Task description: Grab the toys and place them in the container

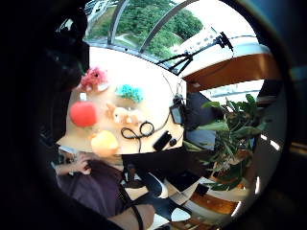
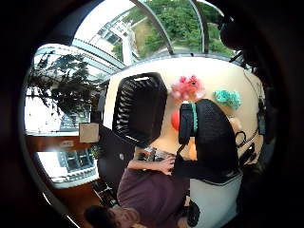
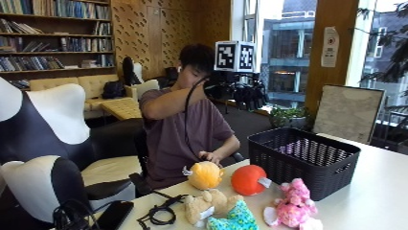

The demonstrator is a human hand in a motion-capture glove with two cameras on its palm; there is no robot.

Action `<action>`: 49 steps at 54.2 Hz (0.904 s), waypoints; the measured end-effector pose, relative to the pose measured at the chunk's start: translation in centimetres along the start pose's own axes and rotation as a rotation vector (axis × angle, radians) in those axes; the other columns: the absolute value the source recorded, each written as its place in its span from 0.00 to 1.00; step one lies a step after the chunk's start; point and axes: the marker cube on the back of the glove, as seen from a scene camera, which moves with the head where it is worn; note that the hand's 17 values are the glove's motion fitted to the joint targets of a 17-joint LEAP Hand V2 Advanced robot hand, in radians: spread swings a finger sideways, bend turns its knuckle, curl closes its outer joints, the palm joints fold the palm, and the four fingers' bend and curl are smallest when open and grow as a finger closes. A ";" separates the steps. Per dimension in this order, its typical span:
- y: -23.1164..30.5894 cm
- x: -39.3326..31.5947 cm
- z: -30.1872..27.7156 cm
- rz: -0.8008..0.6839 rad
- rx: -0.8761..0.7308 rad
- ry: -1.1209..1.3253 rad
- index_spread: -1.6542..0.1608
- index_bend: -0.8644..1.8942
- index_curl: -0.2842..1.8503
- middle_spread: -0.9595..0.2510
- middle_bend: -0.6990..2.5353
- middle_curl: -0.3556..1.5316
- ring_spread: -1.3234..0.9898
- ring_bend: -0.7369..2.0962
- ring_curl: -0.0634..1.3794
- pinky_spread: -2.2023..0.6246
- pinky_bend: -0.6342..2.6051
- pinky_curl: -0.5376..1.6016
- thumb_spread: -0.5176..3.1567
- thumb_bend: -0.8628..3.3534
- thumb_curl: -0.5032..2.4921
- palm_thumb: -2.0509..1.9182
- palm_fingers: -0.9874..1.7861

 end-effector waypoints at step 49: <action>-16.9 -7.1 29.8 -0.159 -0.610 0.078 0.78 0.39 0.19 0.80 0.23 0.27 0.59 0.35 0.19 0.80 0.52 0.43 0.46 0.21 0.28 0.57 0.28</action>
